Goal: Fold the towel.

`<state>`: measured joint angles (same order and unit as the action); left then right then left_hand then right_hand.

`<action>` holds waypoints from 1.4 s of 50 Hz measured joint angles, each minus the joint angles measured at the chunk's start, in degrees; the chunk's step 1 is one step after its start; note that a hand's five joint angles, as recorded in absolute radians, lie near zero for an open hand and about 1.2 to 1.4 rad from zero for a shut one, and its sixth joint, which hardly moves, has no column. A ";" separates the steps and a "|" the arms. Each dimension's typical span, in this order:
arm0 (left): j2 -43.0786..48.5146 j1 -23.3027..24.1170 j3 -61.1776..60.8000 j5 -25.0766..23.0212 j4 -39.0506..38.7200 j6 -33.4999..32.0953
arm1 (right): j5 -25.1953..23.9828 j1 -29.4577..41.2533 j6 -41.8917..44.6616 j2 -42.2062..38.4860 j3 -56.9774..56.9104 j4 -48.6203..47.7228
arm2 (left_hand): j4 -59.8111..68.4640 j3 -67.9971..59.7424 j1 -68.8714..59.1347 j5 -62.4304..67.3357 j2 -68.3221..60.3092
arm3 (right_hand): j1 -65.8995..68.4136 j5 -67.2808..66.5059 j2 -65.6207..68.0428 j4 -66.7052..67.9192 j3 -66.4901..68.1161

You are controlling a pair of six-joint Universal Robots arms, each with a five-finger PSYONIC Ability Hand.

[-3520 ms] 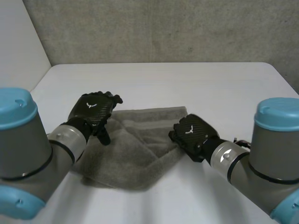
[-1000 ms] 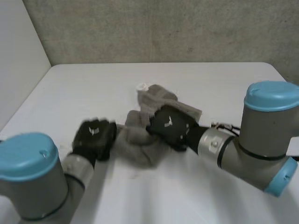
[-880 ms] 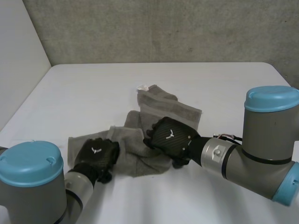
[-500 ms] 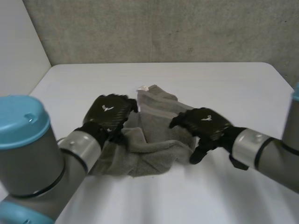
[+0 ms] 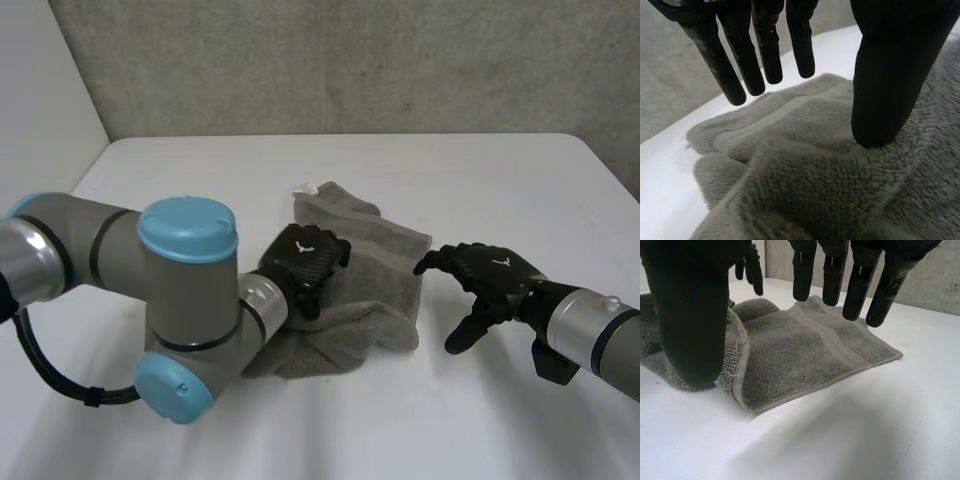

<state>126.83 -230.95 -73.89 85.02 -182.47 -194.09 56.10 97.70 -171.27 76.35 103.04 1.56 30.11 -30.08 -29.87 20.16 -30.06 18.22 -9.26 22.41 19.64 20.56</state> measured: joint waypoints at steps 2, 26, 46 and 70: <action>0.36 0.50 0.27 0.00 0.30 -0.95 | 0.03 0.00 0.21 -0.02 0.06 -0.06 | 0.00 0.00 0.00 0.00 0.00 | 0.00 0.00 0.00 0.00 0.00; 1.95 3.03 0.81 0.97 3.50 -7.78 | 1.52 -0.03 5.08 -1.36 -3.30 -0.59 | 35.66 -35.62 -34.36 35.15 -35.77 | 0.00 0.00 0.00 0.00 0.00; -26.01 2.37 -2.15 8.82 7.58 -9.70 | 2.94 3.68 4.61 -13.03 -17.33 7.78 | 39.57 -39.51 -37.47 39.13 -39.62 | -6.24 5.24 0.00 -6.56 -8.40; -35.87 1.72 -7.62 9.04 11.85 -12.20 | 15.71 15.73 -9.08 -23.63 -32.30 1.20 | 39.60 -39.57 -37.48 39.14 -39.68 | -5.86 5.04 0.00 -6.21 -7.22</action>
<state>90.96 -229.23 -81.50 94.05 -170.62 -206.28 71.80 113.43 -180.34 52.72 70.74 2.76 69.71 -69.65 -67.35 59.30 -69.74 12.36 -4.22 22.41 13.43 13.34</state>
